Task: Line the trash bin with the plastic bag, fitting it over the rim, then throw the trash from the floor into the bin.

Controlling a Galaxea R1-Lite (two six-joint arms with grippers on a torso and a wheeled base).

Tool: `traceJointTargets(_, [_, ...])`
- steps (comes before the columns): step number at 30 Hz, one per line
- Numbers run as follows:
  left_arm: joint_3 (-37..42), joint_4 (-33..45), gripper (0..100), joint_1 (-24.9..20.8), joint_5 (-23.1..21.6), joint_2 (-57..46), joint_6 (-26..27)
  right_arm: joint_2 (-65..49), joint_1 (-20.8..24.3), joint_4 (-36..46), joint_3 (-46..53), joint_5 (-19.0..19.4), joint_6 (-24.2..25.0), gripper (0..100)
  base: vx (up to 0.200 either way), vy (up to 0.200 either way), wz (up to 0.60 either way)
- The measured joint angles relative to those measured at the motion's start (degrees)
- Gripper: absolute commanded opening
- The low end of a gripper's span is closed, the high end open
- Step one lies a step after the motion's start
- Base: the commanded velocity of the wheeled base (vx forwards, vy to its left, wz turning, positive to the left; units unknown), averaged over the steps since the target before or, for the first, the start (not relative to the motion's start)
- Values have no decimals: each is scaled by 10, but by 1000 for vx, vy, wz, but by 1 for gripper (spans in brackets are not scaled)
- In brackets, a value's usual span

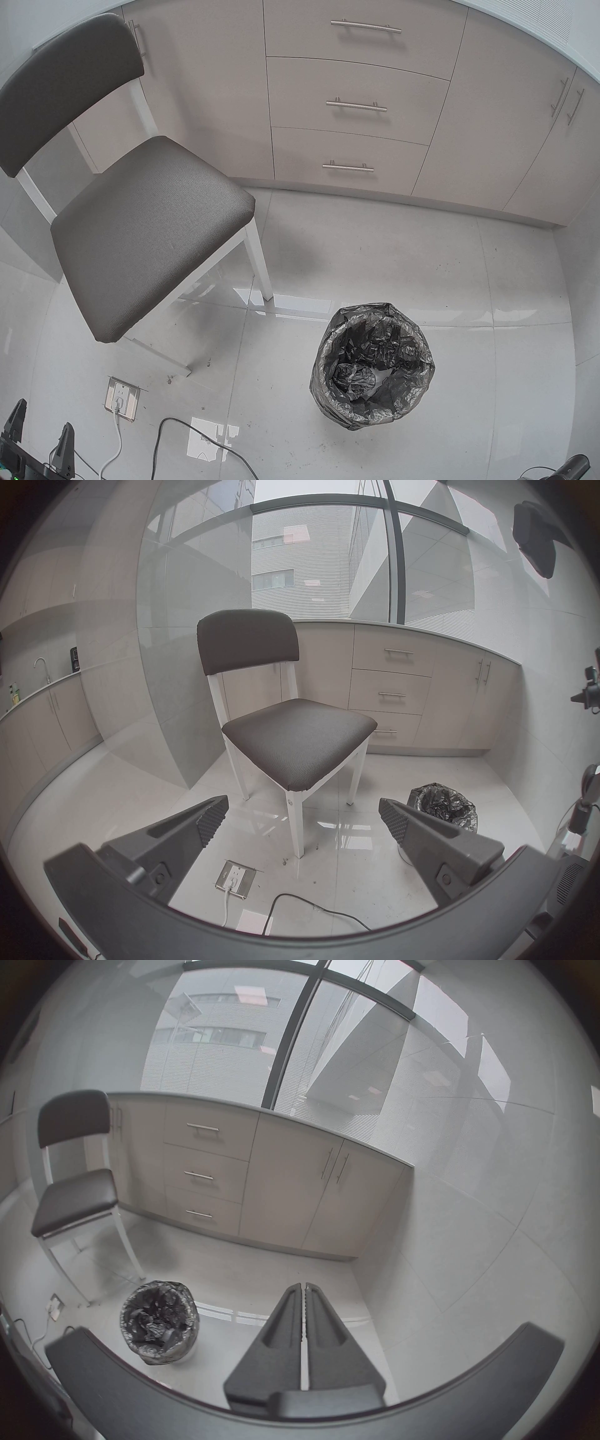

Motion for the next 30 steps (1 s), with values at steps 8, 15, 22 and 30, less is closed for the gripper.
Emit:
traceJointTargets(8, [0,0,100,0,0,0,0,-79,10,22,10,-11,98,0,0,0,0])
traceJointTargets(15, [0,0,100,0,0,0,0,-94,11,22,54,-69,131,0,0,0,0])
traceJointTargets(22, [0,0,100,0,0,0,0,-107,-16,23,85,-97,118,0,0,0,0])
traceJointTargets(30, [0,0,100,0,0,0,0,-136,-39,-3,160,-57,122,0,0,0,0])
